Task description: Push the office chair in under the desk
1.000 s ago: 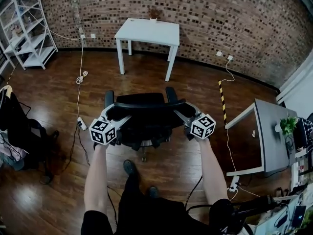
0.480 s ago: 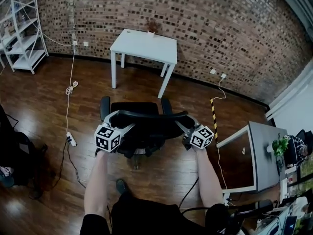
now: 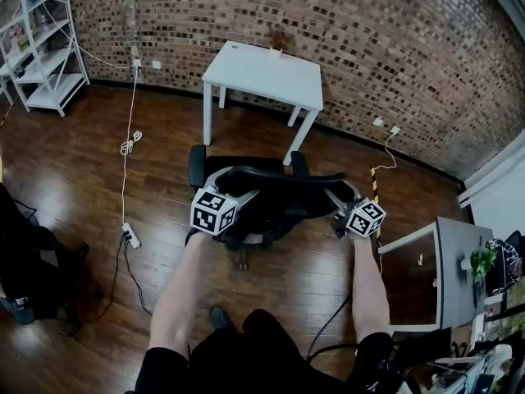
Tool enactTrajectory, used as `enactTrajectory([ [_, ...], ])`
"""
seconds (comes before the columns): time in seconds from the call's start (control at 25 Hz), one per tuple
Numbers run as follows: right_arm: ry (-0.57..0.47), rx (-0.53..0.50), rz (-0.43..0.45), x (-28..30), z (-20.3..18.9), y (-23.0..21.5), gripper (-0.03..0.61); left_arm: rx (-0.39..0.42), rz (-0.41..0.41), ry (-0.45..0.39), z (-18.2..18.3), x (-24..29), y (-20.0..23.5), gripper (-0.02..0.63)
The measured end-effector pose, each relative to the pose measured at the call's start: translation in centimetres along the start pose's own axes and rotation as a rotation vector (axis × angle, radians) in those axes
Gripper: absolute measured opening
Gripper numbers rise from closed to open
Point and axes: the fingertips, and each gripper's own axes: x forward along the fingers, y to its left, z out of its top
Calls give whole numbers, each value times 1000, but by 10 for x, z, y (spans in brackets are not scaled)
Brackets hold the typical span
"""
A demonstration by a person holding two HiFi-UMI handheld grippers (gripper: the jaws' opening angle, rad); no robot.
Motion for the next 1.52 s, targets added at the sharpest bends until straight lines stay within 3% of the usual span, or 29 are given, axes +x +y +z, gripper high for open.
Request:
enactTrajectory([
  [0.44, 7, 1, -63, 101, 8, -79, 246, -25, -64, 19, 16, 91, 121, 472],
  [0.68, 11, 12, -52, 118, 16, -105, 244, -11, -103, 1, 20, 129, 147, 472],
  [0.96, -31, -21, -110, 174, 28, -166, 245, -17, -101, 1, 33, 199, 222, 493],
  [1.36, -51, -20, -144, 202, 37, -204, 247, -1, -91, 1, 43, 246, 262, 509],
  [1.52, -49, 0, -166, 227, 49, -229, 245, -3, -127, 15, 53, 275, 290, 506],
])
